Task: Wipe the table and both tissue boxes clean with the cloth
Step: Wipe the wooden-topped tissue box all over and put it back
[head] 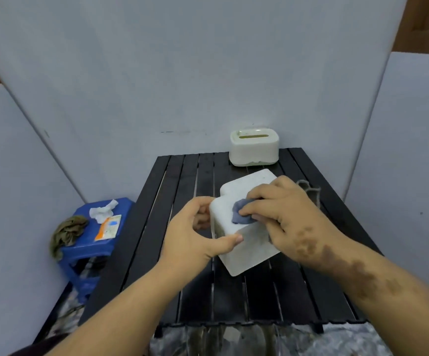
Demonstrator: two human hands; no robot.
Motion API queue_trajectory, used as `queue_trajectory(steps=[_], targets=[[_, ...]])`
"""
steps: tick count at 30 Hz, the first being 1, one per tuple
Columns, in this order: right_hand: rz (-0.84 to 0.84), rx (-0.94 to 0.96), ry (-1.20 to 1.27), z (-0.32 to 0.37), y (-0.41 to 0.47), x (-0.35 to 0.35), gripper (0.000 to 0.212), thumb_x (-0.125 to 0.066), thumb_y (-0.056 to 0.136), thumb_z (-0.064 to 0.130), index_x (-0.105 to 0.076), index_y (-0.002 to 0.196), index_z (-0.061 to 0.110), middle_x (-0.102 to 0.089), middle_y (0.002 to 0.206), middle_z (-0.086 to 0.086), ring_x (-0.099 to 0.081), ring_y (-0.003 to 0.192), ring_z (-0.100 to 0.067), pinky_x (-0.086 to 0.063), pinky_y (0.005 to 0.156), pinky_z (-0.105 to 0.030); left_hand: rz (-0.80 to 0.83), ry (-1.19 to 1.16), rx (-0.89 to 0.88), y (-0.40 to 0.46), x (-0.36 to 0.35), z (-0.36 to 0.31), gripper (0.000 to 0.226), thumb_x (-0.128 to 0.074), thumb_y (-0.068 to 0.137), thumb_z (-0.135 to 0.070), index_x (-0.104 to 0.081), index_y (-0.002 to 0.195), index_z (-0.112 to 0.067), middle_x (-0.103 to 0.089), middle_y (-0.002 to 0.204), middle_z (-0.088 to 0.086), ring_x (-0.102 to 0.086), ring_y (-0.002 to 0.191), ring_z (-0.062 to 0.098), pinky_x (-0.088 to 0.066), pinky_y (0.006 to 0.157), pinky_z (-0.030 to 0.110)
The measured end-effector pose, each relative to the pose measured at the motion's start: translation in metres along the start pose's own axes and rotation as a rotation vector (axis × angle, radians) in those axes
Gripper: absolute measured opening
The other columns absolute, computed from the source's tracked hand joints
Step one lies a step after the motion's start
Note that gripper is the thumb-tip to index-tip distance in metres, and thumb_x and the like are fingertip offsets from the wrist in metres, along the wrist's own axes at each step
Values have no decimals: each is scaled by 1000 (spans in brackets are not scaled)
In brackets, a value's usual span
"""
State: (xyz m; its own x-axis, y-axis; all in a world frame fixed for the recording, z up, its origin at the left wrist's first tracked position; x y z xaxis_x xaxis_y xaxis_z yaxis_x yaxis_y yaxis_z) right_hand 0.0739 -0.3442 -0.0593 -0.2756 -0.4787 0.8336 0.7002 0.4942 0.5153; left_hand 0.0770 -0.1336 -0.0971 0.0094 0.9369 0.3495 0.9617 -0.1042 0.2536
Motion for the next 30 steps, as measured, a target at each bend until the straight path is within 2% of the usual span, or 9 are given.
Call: queue_trajectory(steps=[3,6,10,12,15,17,23,27,30], targets=[[-20,-86,-18,-36,3,6,30,-54,82,12,-73,95,30,-65,101,16,-51,87,-22,-45,77,-41,-26,-16,3,-2,-2,0,62,-101,54,-27,-66,103,-41,-73,105,-15,-69,100,9,-57,87,29],[-135,-174,10,-51,6,10,28,-57,82,6,-76,90,25,-65,96,14,-54,85,-28,-39,77,-24,-65,-25,10,-5,-7,0,62,-99,54,-29,-65,103,-44,-72,108,-13,-67,103,10,-57,90,33],[-22,63,108,0,16,-8,36,-52,74,0,-74,87,25,-67,98,14,-51,83,-23,-41,78,-34,-84,-25,13,-10,-10,-1,63,-100,55,-30,-66,107,-39,-73,108,-8,-68,104,16,-56,93,41],[9,89,141,-7,15,-7,32,-56,78,3,-73,88,28,-66,101,17,-53,89,-18,-42,82,-41,-76,-13,10,-11,-9,-3,62,-100,54,-30,-66,105,-39,-74,107,-8,-69,102,16,-56,92,41],[-67,-84,155,-50,9,5,25,-54,86,18,-74,87,32,-66,101,19,-55,96,-18,-41,88,-47,-97,12,16,-10,-13,-6,64,-97,49,-42,-62,103,-42,-72,106,-12,-67,101,11,-56,89,36],[-99,-132,151,-54,10,8,27,-54,86,15,-75,87,32,-66,99,15,-54,95,-25,-40,90,-35,-107,7,26,-9,-16,-7,65,-96,48,-42,-61,103,-43,-70,106,-12,-65,101,11,-56,88,35],[49,145,175,-4,22,-9,35,-51,79,12,-76,94,34,-65,104,16,-54,87,-22,-40,83,-41,-84,-23,19,-14,-16,-9,61,-97,55,-33,-63,105,-36,-71,104,-10,-67,100,14,-56,87,35],[-101,-193,215,-58,22,2,27,-53,88,29,-70,98,48,-61,107,25,-47,100,-8,-37,95,-42,-128,2,28,-15,-20,-9,67,-95,49,-44,-61,106,-37,-68,109,-11,-64,103,11,-54,84,27],[-95,-183,182,-42,30,-6,27,-52,88,26,-73,97,40,-62,102,22,-47,95,-14,-39,90,-40,-138,-6,28,-16,-21,-8,69,-96,50,-43,-61,109,-34,-68,109,-10,-63,103,11,-54,84,26]])
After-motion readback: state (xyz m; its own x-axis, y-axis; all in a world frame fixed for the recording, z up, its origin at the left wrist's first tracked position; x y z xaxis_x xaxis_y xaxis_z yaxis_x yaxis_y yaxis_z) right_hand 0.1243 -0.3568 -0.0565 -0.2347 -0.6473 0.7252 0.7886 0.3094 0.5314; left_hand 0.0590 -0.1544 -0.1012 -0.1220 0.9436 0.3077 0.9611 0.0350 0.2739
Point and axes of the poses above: each hand's wrist, its own y-axis towards the middle knuckle, its own x-axis out of the back of the hand, z = x × y, the point moved 1 cm from there along y, towards the middle knuckle
